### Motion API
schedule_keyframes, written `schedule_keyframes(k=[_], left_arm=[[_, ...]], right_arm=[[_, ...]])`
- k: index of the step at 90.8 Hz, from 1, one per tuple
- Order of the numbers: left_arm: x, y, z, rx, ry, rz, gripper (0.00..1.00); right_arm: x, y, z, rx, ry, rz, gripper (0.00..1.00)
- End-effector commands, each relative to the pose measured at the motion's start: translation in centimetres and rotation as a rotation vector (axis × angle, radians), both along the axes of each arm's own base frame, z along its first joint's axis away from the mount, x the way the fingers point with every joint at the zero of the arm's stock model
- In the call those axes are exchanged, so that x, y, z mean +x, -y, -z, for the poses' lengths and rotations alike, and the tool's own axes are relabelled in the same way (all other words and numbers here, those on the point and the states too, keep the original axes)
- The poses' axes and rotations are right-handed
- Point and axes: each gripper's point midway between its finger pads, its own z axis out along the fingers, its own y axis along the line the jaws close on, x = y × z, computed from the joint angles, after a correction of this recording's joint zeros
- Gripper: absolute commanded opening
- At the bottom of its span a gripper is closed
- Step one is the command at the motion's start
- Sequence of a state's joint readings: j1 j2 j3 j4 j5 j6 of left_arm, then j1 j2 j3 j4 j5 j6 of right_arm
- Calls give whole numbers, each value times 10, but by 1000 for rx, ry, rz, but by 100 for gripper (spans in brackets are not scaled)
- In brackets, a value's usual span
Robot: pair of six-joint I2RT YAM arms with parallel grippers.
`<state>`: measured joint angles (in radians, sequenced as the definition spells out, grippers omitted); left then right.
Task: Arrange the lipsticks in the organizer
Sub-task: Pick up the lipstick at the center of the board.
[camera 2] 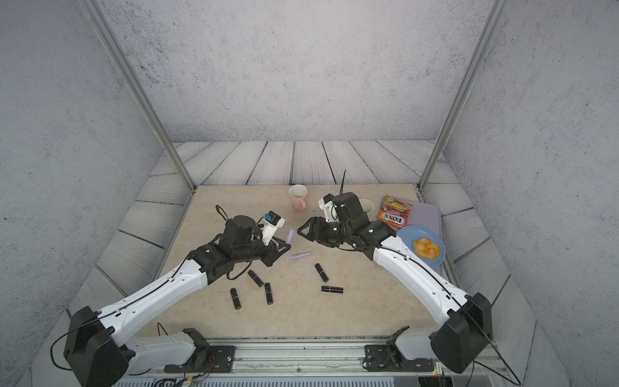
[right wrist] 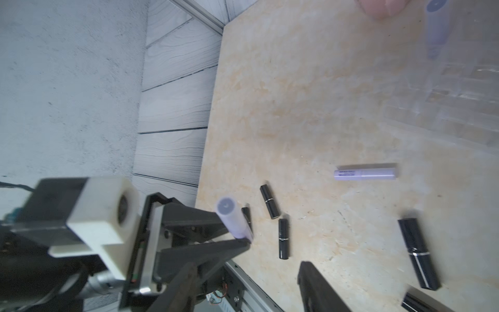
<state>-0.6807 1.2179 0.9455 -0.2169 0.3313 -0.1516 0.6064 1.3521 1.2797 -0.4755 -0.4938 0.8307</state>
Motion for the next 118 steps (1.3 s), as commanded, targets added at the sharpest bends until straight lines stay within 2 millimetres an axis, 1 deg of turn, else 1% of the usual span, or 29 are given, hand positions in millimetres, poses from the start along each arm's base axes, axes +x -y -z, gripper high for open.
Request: schedule_keyframes(k=[1, 15, 24, 29, 41, 51, 61, 71, 81, 86, 92, 95, 101, 104, 107, 109, 115, 117, 118], left_arm=[[-4, 11, -16, -52, 44, 30, 5], [-10, 19, -19, -42, 62, 55, 5], [-13, 22, -18, -33, 61, 65, 5], [-13, 22, -18, -27, 64, 67, 5], [-13, 21, -17, -11, 71, 62, 5], [-12, 19, -17, 4, 84, 58, 5], [-12, 18, -19, 8, 95, 52, 5], [-13, 18, -18, 9, 95, 52, 5], [-13, 19, -17, 13, 95, 54, 5], [-13, 19, -17, 13, 97, 54, 5], [-13, 18, -17, 16, 97, 48, 7], [-12, 16, -16, 22, 93, 34, 14], [-7, 11, -16, 37, 82, -10, 33], [-2, 6, -18, 44, 81, -58, 43], [3, -2, -19, 55, 81, -111, 55], [7, -7, -23, 60, 87, -146, 66], [17, -24, -32, 72, 105, -228, 95], [20, -30, -34, 73, 109, -254, 100], [22, -33, -36, 72, 108, -268, 99]], right_arm=[[-4, -10, -8, 43, -33, -30, 59], [-2, -14, 1, -1, -41, -24, 53], [-1, -17, 3, -34, -27, -30, 49], [-2, -19, 3, -54, -22, -34, 45], [-3, -19, 13, -93, -39, -34, 34], [-3, -19, 20, -114, -49, -28, 27], [-1, -19, 26, -136, -64, -26, 26], [1, -21, 31, -146, -72, -24, 31], [3, -24, 34, -138, -83, -25, 31], [4, -26, 35, -132, -92, -27, 28], [5, -27, 36, -127, -96, -20, 21], [6, -27, 37, -127, -96, -13, 18], [11, -24, 37, -130, -89, 6, 13], [16, -20, 35, -132, -82, 27, 11], [24, -15, 34, -132, -71, 53, 10], [29, -11, 32, -133, -60, 73, 10], [51, 7, 25, -145, -3, 157, 9], [59, 14, 21, -155, 26, 190, 9], [63, 18, 20, -163, 41, 206, 8]])
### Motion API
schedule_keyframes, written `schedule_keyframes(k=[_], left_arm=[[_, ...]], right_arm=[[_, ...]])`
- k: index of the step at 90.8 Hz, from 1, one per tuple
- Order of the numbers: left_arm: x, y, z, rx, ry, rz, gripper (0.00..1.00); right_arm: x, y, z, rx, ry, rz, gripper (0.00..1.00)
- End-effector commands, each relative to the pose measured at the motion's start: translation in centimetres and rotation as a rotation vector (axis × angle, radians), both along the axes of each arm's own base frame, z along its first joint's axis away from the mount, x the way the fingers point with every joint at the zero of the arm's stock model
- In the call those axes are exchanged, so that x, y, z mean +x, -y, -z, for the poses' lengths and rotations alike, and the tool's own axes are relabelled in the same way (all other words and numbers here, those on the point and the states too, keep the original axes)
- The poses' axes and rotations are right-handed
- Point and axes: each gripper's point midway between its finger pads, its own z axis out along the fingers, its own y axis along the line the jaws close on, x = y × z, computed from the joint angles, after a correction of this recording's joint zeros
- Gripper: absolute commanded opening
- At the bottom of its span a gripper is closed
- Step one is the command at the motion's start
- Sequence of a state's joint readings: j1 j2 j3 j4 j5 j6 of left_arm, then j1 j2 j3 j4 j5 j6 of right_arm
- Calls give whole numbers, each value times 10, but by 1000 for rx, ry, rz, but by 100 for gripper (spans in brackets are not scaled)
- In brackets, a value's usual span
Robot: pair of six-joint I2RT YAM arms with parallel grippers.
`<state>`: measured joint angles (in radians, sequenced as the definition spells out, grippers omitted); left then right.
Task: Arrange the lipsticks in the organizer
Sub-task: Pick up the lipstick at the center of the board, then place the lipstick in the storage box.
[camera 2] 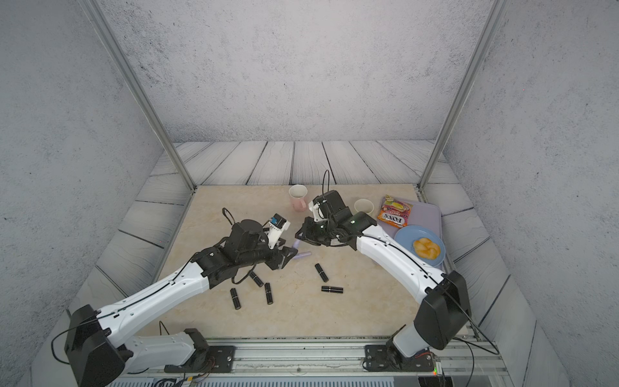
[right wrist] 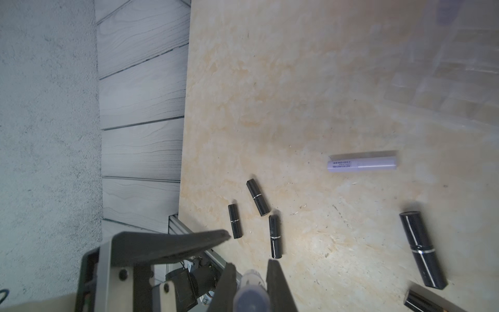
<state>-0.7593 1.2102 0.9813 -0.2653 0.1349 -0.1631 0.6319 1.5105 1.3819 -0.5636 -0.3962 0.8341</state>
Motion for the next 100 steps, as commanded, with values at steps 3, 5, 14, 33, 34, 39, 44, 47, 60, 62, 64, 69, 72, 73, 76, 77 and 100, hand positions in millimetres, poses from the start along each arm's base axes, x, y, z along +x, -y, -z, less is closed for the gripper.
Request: schedule_keyframes(k=[3, 5, 14, 33, 34, 39, 44, 47, 60, 62, 64, 69, 72, 73, 76, 77, 100], left_arm=[[27, -42, -33, -13, 53, -220, 98], [31, -50, -33, -16, 43, -251, 98], [53, -89, -17, -34, -57, -413, 98], [68, -124, 48, -24, -323, -526, 97], [68, -124, 50, -23, -329, -527, 97], [69, -128, 60, -20, -356, -529, 97], [69, -131, 68, -20, -371, -533, 97], [69, -133, 71, -21, -375, -533, 97], [69, -143, 80, -19, -386, -540, 97], [69, -144, 81, -22, -388, -542, 97], [69, -145, 82, -23, -391, -544, 97], [70, -147, 84, -28, -397, -546, 96], [70, -147, 86, -31, -402, -546, 96], [70, -147, 87, -31, -404, -545, 96], [70, -147, 87, -35, -407, -542, 96], [70, -147, 87, -36, -409, -541, 96], [71, -147, 91, -32, -435, -528, 94]], right_arm=[[51, 39, -20, -72, 180, 188, 8], [59, 48, -23, -103, 219, 220, 8], [90, 79, -22, -270, 378, 336, 7], [142, 93, -6, -510, 636, 432, 6], [144, 93, -5, -521, 644, 431, 6], [155, 85, 2, -558, 666, 410, 5], [165, 81, 10, -586, 660, 404, 5], [169, 79, 15, -593, 654, 402, 5], [181, 66, 30, -582, 666, 380, 4], [183, 66, 33, -585, 664, 380, 4], [184, 64, 36, -587, 661, 377, 4], [186, 62, 43, -589, 653, 372, 3], [188, 61, 46, -588, 646, 371, 3], [188, 60, 48, -587, 643, 369, 3], [189, 59, 52, -583, 638, 365, 3], [189, 59, 52, -582, 636, 366, 3], [194, 52, 74, -572, 596, 362, 3]])
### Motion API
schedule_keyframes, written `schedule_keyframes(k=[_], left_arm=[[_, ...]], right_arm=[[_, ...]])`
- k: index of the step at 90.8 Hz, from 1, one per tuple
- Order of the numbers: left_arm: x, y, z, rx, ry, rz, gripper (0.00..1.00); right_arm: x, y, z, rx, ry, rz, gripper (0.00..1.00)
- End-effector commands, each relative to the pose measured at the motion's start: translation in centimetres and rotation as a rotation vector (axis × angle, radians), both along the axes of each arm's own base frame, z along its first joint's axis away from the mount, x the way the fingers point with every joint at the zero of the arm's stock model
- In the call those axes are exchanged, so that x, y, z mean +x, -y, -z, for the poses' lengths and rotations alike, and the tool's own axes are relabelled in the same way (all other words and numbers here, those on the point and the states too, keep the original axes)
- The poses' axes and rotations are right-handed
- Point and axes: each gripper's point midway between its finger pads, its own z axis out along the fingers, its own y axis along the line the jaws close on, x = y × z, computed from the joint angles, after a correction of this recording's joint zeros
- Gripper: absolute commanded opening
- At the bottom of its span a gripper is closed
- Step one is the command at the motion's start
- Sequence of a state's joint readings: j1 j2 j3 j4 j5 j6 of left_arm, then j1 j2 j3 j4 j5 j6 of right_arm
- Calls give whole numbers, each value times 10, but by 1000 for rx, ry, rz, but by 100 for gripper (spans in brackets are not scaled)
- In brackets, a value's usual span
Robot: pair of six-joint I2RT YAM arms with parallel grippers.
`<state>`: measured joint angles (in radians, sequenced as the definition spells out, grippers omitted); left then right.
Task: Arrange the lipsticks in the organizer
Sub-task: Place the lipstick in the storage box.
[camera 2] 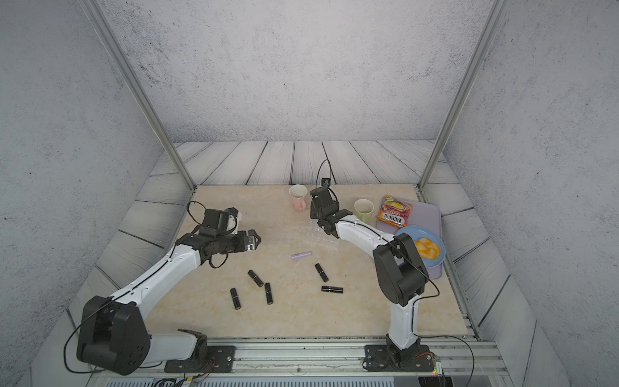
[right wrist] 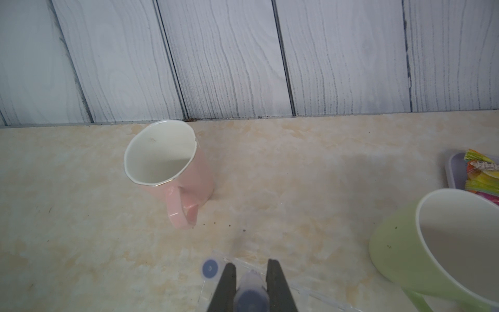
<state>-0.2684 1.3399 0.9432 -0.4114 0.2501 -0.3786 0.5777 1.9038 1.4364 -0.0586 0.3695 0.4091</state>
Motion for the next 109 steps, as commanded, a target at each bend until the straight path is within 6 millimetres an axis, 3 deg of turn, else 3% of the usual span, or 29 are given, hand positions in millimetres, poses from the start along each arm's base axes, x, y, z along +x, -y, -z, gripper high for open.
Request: schedule_keyframes(k=[1, 58, 68, 77, 84, 94, 109], left_arm=[[1, -1, 4, -2, -13, 15, 94], [3, -2, 5, -15, -19, 15, 92], [3, -2, 6, -16, -19, 15, 92], [3, 0, 4, -26, -13, 23, 92], [3, 7, -2, -59, 20, 59, 92], [1, 16, -12, -68, 63, 88, 93], [0, 32, -26, -4, 114, 155, 93]], right_arm=[[5, -5, 6, 11, -1, 8, 3], [4, -6, 44, 18, -72, 33, 1], [3, -6, 48, 16, -80, 31, 6], [2, -7, 39, 23, -75, 28, 30], [1, -8, 24, 40, -61, 20, 41], [-4, -6, 1, 70, -50, 24, 47], [-22, 1, -24, 144, -76, 48, 48]])
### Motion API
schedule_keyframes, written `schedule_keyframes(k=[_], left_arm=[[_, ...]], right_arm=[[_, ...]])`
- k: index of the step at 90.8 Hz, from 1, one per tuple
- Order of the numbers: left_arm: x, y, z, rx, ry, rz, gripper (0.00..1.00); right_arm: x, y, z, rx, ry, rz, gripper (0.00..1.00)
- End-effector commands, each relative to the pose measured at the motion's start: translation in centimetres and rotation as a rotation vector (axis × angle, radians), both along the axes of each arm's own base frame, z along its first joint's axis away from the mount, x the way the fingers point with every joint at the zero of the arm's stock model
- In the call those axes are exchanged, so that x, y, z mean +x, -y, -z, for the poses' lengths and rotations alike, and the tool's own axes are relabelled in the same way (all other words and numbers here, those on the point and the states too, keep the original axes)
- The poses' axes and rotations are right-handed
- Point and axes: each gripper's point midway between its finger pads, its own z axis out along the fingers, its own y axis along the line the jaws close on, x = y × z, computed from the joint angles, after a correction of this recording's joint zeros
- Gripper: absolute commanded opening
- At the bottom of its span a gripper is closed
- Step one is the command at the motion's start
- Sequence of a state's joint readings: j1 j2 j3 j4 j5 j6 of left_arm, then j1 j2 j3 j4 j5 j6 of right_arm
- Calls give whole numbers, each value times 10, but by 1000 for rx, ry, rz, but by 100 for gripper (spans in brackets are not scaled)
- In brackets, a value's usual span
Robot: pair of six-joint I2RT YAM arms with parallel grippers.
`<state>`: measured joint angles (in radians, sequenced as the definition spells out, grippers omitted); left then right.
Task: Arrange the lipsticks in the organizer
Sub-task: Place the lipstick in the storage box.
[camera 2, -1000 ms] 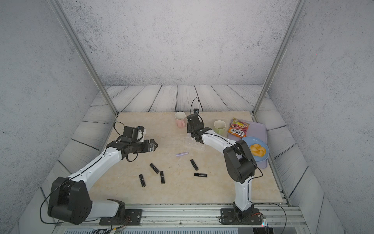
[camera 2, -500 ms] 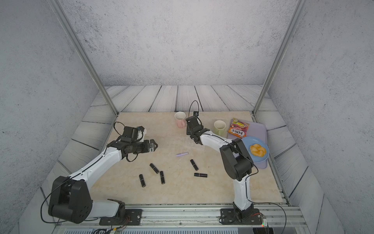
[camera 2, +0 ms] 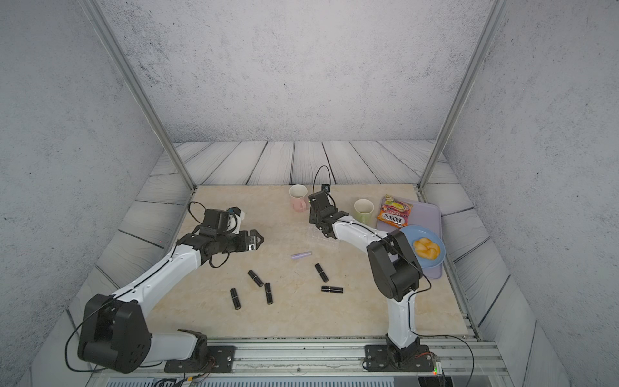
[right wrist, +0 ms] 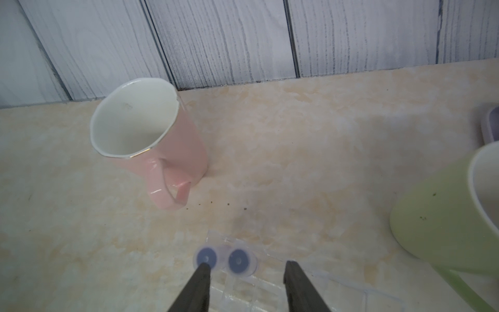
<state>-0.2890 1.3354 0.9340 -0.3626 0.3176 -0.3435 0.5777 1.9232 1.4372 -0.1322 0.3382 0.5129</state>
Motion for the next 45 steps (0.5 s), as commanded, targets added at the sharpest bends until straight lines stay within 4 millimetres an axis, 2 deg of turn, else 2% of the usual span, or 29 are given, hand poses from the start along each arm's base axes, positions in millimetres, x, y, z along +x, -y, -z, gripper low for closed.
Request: schedule_keyframes(k=[1, 9, 16, 32, 45], left_arm=[[1, 15, -20, 45, 79, 69, 93], [-1, 33, -20, 107, 90, 144, 93], [-2, 50, -13, 139, 62, 212, 90], [-4, 83, 22, 198, -75, 345, 79], [-4, 106, 47, 231, -146, 415, 76]], right_arm=[[-14, 1, -48, 99, 17, 21, 48], [-31, 5, -62, 155, -16, 31, 48], [-50, 11, -65, 195, -59, 29, 48], [-104, 34, -57, 234, -114, 5, 47], [-140, 53, -56, 228, -137, -10, 47]])
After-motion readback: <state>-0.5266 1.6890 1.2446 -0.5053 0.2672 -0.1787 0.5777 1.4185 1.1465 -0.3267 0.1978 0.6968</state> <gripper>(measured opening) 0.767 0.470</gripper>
